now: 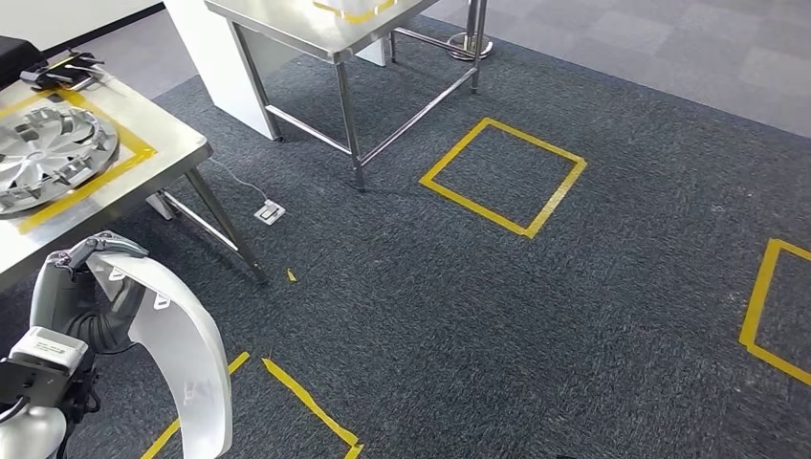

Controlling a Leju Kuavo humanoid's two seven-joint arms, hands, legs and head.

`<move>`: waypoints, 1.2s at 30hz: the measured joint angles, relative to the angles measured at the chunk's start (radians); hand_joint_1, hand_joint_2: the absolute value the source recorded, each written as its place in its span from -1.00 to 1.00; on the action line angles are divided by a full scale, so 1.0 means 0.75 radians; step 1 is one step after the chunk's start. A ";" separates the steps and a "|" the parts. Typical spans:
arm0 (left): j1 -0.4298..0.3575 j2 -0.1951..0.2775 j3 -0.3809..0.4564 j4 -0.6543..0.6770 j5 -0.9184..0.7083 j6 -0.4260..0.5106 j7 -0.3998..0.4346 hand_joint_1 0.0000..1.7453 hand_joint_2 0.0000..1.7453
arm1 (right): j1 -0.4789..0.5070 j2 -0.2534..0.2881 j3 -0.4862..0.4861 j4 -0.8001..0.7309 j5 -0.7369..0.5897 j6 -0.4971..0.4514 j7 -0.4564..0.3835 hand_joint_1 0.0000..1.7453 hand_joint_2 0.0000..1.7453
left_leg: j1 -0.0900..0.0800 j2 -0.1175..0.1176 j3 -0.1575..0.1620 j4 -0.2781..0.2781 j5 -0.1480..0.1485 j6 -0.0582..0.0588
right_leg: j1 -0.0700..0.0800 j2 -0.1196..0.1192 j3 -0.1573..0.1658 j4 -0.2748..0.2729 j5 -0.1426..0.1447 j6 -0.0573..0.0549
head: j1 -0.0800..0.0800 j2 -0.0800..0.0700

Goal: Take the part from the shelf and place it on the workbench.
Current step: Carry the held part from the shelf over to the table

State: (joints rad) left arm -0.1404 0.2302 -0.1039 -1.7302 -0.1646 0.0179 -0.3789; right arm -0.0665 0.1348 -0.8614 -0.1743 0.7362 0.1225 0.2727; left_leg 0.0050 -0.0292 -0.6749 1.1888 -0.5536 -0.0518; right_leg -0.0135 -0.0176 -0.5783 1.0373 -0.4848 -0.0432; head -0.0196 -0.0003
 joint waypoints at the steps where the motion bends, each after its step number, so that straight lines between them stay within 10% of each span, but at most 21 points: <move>1: 0.001 0.000 0.000 0.000 0.001 0.000 0.000 1.00 1.00 | 0.002 0.000 0.000 0.000 0.000 0.000 -0.001 -1.00 -1.00 | 0.002 0.020 -0.042 0.089 -0.038 -0.003 | 0.003 -0.017 0.000 0.000 -0.002 -0.003 | 0.000 0.000; 3: 0.002 0.000 0.000 0.003 0.005 0.000 -0.002 1.00 1.00 | 0.005 0.000 0.000 0.000 -0.003 0.000 -0.001 -1.00 -1.00 | 0.004 0.032 -0.074 0.159 -0.046 -0.004 | 0.005 -0.051 0.001 0.001 -0.005 -0.004 | 0.000 0.000; 8: -0.055 0.009 -0.002 0.026 0.024 -0.003 -0.016 1.00 1.00 | -0.001 0.002 0.000 0.000 -0.013 -0.010 -0.002 -1.00 -1.00 | -0.011 0.135 0.120 -0.208 0.119 0.031 | 0.013 -0.125 0.021 0.001 -0.018 0.014 | 0.001 0.000; 11: -0.085 0.018 -0.003 0.046 0.035 -0.004 -0.017 1.00 1.00 | -0.006 0.004 -0.001 0.000 -0.020 -0.019 -0.001 -1.00 -1.00 | -0.015 0.108 0.122 -0.230 0.130 0.053 | 0.012 -0.154 0.030 -0.003 -0.023 0.038 | 0.002 0.000; 15: -0.113 0.022 -0.007 0.063 0.052 0.008 -0.022 1.00 1.00 | -0.003 0.006 -0.001 0.000 -0.024 -0.020 -0.002 -1.00 -1.00 | 0.002 0.046 0.126 -0.247 0.150 0.079 | 0.005 -0.006 -0.052 0.181 -0.130 0.066 | 0.007 0.000; 18: -0.111 0.020 -0.010 0.068 0.055 0.025 -0.026 1.00 1.00 | 0.003 0.006 -0.001 0.000 -0.020 -0.021 -0.001 -1.00 -1.00 | 0.004 -0.011 0.119 -0.242 0.151 0.080 | 0.004 0.020 -0.163 0.381 -0.184 0.070 | 0.009 0.000; 22: -0.111 0.019 -0.010 0.066 0.055 0.038 -0.039 1.00 1.00 | 0.002 0.006 -0.001 0.000 -0.025 -0.024 -0.003 -1.00 -1.00 | 0.009 -0.085 0.112 -0.223 0.145 0.063 | -0.007 0.090 -0.042 0.090 -0.020 0.067 | 0.010 0.000; 24: -0.115 0.017 -0.011 0.065 0.054 0.039 -0.041 1.00 1.00 | 0.000 0.007 -0.001 0.000 -0.028 -0.024 -0.011 -1.00 -1.00 | 0.009 -0.115 0.101 -0.218 0.145 0.044 | -0.008 0.123 -0.009 0.011 -0.004 0.062 | 0.011 0.000; 26: -0.119 0.017 -0.012 0.065 0.052 0.042 -0.041 1.00 1.00 | -0.002 0.009 -0.002 0.000 -0.029 -0.024 -0.014 -1.00 -1.00 | 0.012 -0.142 0.093 -0.229 0.152 0.023 | -0.006 0.091 -0.004 0.005 -0.001 0.047 | 0.011 0.000; 28: -0.125 0.018 -0.012 0.064 0.049 0.046 -0.043 1.00 1.00 | -0.004 0.012 -0.003 0.000 -0.029 -0.024 -0.012 -1.00 -1.00 | 0.012 -0.101 0.072 -0.199 0.134 0.011 | -0.011 0.059 0.006 -0.010 0.009 0.026 | 0.008 0.000; 31: -0.141 0.017 -0.012 0.063 0.048 0.051 -0.045 1.00 1.00 | -0.001 0.013 -0.006 0.000 -0.028 -0.025 -0.013 -1.00 -1.00 | 0.014 0.015 -0.040 0.034 0.020 -0.004 | -0.009 0.007 0.011 -0.019 0.011 0.009 | 0.002 0.000; 33: -0.142 0.017 -0.012 0.064 0.048 0.054 -0.045 1.00 1.00 | 0.000 0.013 -0.008 0.000 -0.026 -0.025 -0.012 -1.00 -1.00 | 0.016 0.031 -0.095 0.149 -0.011 -0.012 | -0.006 -0.028 0.012 -0.019 0.007 0.007 | 0.002 0.000; 36: -0.143 0.024 -0.010 0.064 0.048 0.058 -0.053 1.00 1.00 | -0.002 0.014 -0.009 0.000 -0.021 -0.024 -0.013 -1.00 -1.00 | 0.012 0.067 0.012 -0.040 0.095 -0.003 | -0.001 -0.075 0.024 -0.018 -0.003 0.013 | 0.002 0.000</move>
State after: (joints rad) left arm -0.2480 0.2483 -0.1114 -1.6821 -0.1288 0.0611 -0.4186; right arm -0.0679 0.1450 -0.8682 -0.1743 0.7204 0.1047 0.2632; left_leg 0.0141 0.0212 -0.6660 1.1591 -0.4822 -0.0537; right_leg -0.0144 -0.0741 -0.5604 1.0236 -0.4867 -0.0338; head -0.0182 -0.0004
